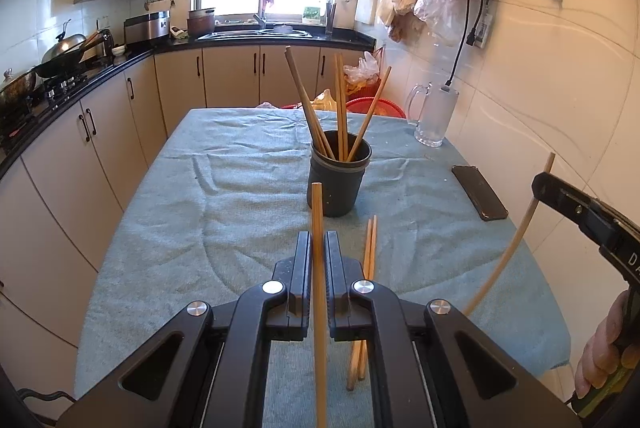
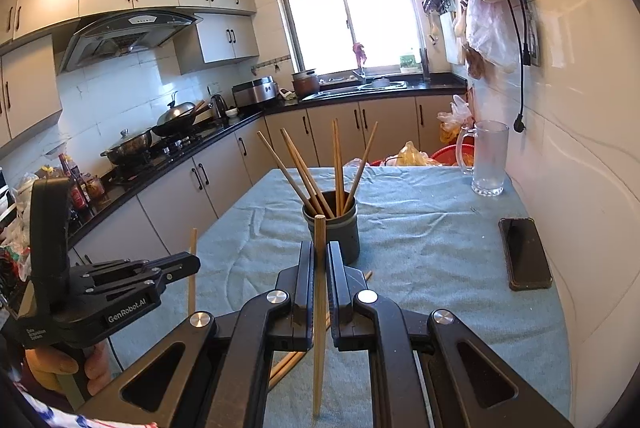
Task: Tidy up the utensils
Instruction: 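Lift both held chopsticks upright and carry them over the black cup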
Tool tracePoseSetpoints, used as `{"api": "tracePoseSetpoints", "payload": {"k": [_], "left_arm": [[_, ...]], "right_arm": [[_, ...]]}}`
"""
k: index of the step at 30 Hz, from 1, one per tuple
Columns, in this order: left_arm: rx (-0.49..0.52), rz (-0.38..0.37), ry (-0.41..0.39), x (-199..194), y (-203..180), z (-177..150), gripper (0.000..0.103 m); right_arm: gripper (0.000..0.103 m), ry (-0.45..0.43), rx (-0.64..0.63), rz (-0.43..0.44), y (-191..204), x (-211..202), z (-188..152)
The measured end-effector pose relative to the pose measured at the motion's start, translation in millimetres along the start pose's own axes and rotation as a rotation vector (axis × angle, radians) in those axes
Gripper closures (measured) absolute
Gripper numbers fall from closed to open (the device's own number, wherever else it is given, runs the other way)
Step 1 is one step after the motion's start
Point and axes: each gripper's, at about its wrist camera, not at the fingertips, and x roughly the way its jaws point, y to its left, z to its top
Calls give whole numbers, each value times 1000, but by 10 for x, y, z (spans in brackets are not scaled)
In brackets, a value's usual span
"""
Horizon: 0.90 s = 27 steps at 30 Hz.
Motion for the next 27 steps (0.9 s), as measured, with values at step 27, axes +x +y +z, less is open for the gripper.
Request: {"api": "tracePoseSetpoints", "payload": {"k": [27], "left_arm": [[-87, -109, -116, -104, 310, 815, 97]], "right_arm": [[97, -45, -74, -6, 34, 148, 585]]}}
